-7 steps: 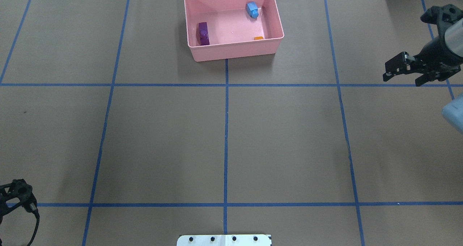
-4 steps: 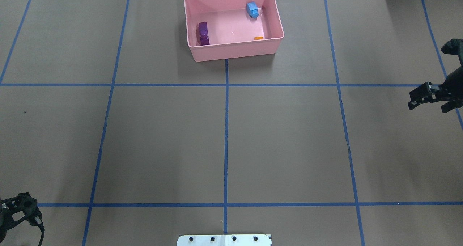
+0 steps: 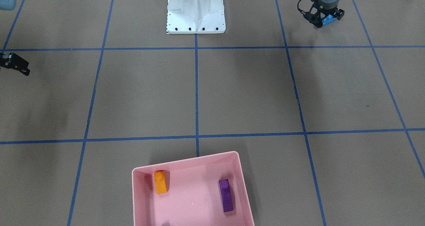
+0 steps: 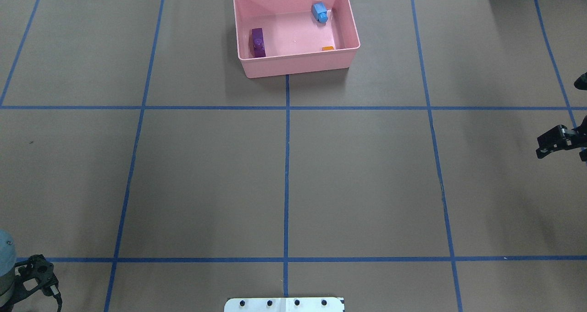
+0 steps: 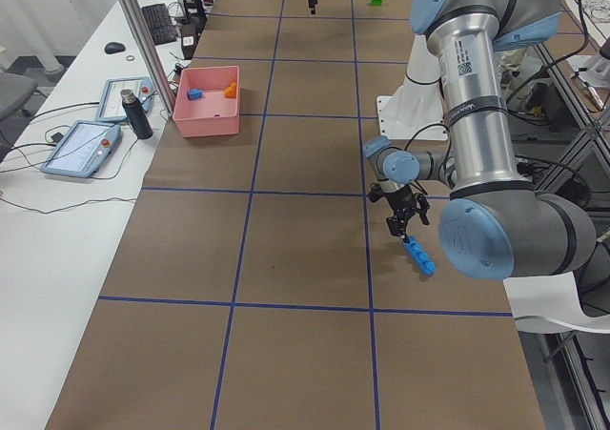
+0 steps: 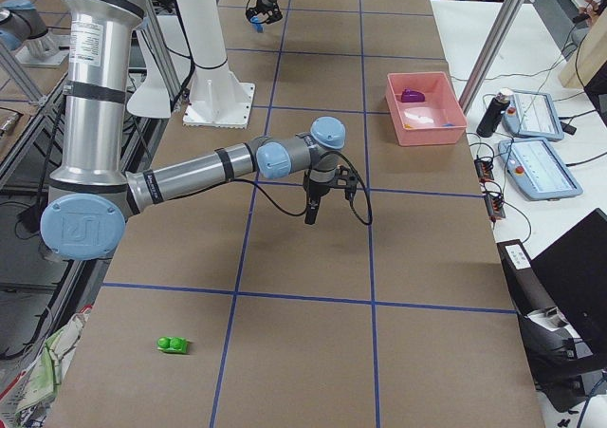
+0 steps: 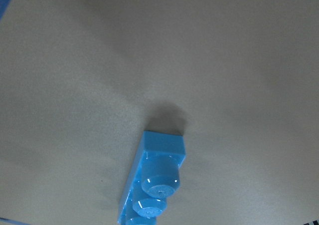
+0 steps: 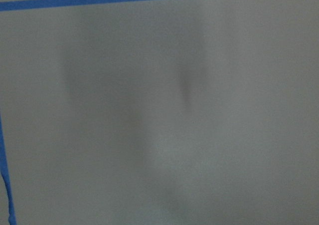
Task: Put all blocks into box
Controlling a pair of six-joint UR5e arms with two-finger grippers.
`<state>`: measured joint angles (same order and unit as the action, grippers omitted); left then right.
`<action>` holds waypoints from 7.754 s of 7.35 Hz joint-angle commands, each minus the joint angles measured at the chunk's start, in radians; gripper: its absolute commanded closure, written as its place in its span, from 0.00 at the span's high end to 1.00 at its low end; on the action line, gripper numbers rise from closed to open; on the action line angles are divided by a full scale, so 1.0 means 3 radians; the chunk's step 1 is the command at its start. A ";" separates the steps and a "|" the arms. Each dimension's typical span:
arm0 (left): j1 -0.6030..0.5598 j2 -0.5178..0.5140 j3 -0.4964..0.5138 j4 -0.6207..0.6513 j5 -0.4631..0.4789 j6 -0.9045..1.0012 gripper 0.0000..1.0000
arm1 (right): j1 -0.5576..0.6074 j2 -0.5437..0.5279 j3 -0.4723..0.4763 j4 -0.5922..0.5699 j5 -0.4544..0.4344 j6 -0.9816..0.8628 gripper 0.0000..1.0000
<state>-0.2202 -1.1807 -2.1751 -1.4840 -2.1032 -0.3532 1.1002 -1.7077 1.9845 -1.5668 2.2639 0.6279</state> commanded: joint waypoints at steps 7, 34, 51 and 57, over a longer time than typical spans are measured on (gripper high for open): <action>0.0074 -0.0165 0.0342 -0.0018 0.0092 -0.0034 0.99 | -0.0001 -0.0275 0.0058 0.0028 -0.0045 -0.0262 1.00; -0.2113 -0.3250 0.0682 0.1337 -0.0536 -0.1103 0.00 | 0.0617 -0.1374 -0.0872 0.0053 -0.0485 -0.2185 1.00; -0.2513 -0.3954 0.1242 0.1260 -0.0496 -0.0847 0.00 | 0.0612 -0.1165 -0.1748 0.0038 0.0098 -0.2369 0.00; -0.2513 -0.4219 0.1624 0.1062 -0.0531 -0.1076 0.00 | 0.1484 -0.1043 -0.1360 -0.0282 -0.0794 -0.2731 0.00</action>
<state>-0.9741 -2.4008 -1.7543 -1.1287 -2.2594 -0.6367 1.4441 -2.0489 1.5208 -1.5919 2.1264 -0.1640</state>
